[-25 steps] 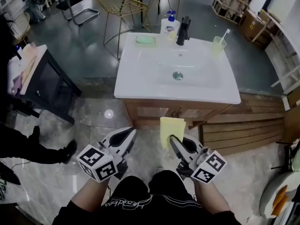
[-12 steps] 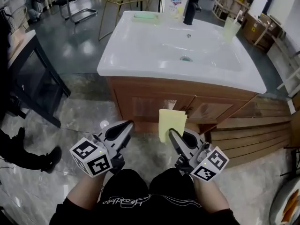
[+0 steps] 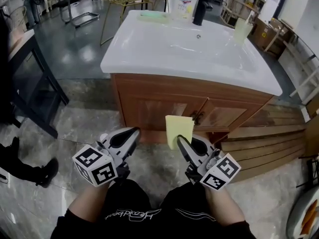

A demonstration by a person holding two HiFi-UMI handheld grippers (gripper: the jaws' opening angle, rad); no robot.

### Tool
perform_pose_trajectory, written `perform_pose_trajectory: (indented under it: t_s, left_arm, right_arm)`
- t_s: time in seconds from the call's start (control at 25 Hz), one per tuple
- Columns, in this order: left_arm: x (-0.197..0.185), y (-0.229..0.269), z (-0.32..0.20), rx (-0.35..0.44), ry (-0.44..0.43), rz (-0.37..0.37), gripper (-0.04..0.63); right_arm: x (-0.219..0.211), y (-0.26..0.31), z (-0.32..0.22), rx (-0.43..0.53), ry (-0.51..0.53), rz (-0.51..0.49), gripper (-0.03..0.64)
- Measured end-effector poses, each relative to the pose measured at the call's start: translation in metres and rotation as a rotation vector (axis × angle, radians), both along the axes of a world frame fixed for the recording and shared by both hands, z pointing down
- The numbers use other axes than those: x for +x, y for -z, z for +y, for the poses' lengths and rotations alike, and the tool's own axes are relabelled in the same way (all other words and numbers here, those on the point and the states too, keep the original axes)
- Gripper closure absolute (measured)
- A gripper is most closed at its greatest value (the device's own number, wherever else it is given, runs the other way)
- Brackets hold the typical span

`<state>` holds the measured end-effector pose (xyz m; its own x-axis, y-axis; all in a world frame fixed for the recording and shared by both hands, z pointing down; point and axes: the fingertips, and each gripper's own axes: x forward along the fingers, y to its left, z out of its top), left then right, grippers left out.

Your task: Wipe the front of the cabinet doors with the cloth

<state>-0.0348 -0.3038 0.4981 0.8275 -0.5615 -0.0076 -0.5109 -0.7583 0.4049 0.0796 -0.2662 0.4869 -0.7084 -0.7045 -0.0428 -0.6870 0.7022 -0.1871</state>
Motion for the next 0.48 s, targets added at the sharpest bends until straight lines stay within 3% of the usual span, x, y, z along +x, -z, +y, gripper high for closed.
perform_pose_trajectory:
  t_s: [0.2, 0.48]
  left_arm:
    - [-0.002, 0.005, -0.003, 0.030, 0.010, 0.002, 0.591]
    - [-0.023, 0.010, -0.009, 0.040, 0.072, 0.008, 0.591]
  right_arm:
    - [-0.031, 0.025, -0.009, 0.098, 0.064, 0.096, 0.577]
    - [-0.069, 0.062, -0.020, 0.194, 0.132, 0.042, 0.577]
